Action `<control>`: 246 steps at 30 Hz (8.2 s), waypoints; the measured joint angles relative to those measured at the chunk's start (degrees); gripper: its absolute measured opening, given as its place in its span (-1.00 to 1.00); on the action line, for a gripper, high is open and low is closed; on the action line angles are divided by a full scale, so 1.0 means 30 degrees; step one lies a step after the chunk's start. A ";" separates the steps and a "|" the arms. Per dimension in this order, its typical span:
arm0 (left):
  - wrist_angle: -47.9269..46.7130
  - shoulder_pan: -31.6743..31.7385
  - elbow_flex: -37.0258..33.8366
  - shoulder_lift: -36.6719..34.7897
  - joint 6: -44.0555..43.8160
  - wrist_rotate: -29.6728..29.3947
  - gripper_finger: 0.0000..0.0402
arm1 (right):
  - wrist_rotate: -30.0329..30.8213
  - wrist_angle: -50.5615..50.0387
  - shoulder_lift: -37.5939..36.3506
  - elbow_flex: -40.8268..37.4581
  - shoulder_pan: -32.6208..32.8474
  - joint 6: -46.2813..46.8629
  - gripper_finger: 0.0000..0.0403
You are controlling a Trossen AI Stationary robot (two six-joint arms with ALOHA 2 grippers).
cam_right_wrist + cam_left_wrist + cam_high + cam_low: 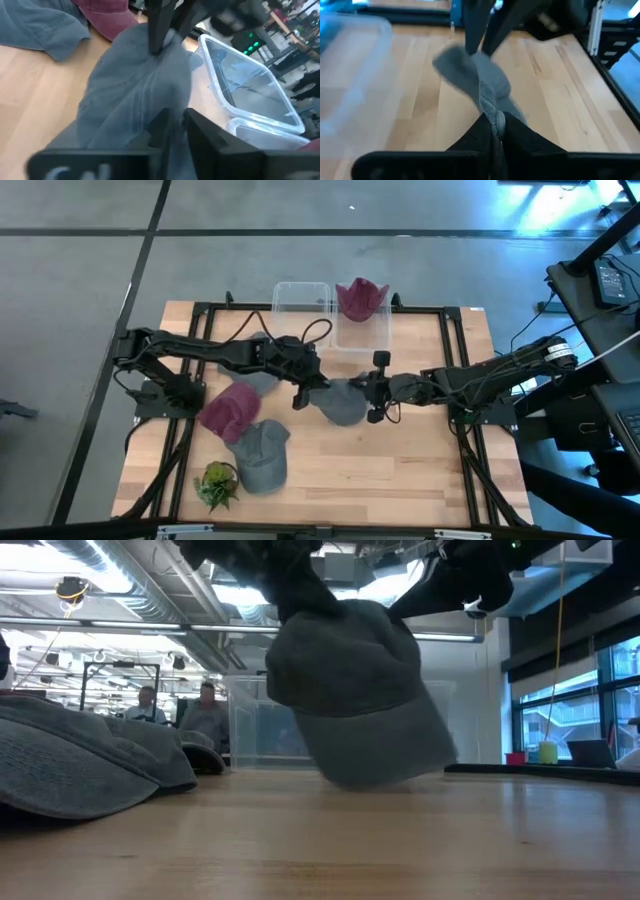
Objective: Pick & Place hat
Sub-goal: Put the bottom right gray cap into the left transparent bin, then put the top gray cap into the left transparent bin
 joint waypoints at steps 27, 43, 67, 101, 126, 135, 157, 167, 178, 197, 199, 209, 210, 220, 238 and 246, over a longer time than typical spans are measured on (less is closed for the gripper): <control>-1.6602 0.3899 1.4294 -0.0162 1.0583 -0.5537 -0.89 | 0.0395 -1.3825 -0.3975 0.3883 -0.0044 0.7678 0.24; -1.5705 0.9696 1.4301 0.3345 1.5766 -0.3743 -0.89 | 0.0402 -1.3370 -0.3801 0.3719 -0.0353 0.7876 0.24; -1.4991 1.1619 1.4286 0.6934 1.2804 -0.6518 -0.77 | 0.0364 -1.2056 -0.3781 0.2032 -0.1311 0.7224 0.24; -1.5556 1.4287 1.3682 0.7271 0.9396 -0.6207 -0.01 | 0.0357 -1.2049 -0.3781 0.2025 -0.1311 0.7384 0.24; -1.6929 1.5587 1.3689 0.7051 0.7380 -0.4317 -0.01 | -0.1137 -1.2050 -0.3781 0.2025 -0.1304 0.7879 0.24; -1.7661 1.5869 1.3689 0.7051 0.7324 -0.2634 -0.01 | -0.1129 -1.2049 -0.3781 0.2025 -0.1304 0.7872 0.24; -1.8086 1.6163 1.3711 0.4405 0.7250 -0.3348 -0.01 | -0.1107 -1.2052 -0.3781 0.2025 -0.1304 0.7810 0.24; -2.3032 1.5960 1.3725 0.2531 0.4918 -0.3687 -0.02 | -0.1122 -1.2272 -0.3781 0.2025 -0.1304 0.8274 0.24; -2.2438 1.3699 0.7820 -0.2344 0.0646 -0.5692 -0.03 | -0.1129 -1.2624 -0.3781 0.2018 -0.1311 0.8242 0.24; -1.0737 1.1686 -0.9288 -0.7577 -0.4135 -0.5743 -0.04 | -0.1115 -1.1296 -0.3781 0.2018 -0.1311 0.7301 0.24; -0.9952 1.1686 -1.0011 -0.7481 -0.4144 -0.5746 -0.03 | -0.1115 -1.1167 -0.3781 0.2018 -0.1311 0.7318 0.24; -0.7806 1.1694 -1.2234 -0.7469 -0.4278 -0.5773 -0.03 | -0.1115 -1.0876 -0.3781 0.2018 -0.1311 0.7289 0.24; -0.7758 1.1708 -1.2358 -0.7469 -0.4512 -0.5824 -0.03 | -0.1115 -1.0883 -0.3781 0.2018 -0.1311 0.7289 0.24; -0.7470 1.1708 -1.3290 -0.7498 -0.5069 -0.5370 -0.17 | -0.1115 -1.0883 -0.3781 0.2018 -0.1311 0.7229 0.24; -0.8501 1.1463 -1.0940 -0.7498 -0.3597 -0.5011 -0.96 | -0.1115 -1.0912 -0.3781 0.2018 -0.1311 0.7140 0.24; -1.2175 1.0496 -0.6775 -0.7499 -0.2871 -0.6820 -0.97 | -0.1129 -1.1066 -0.3781 0.2018 -0.1311 0.7173 0.24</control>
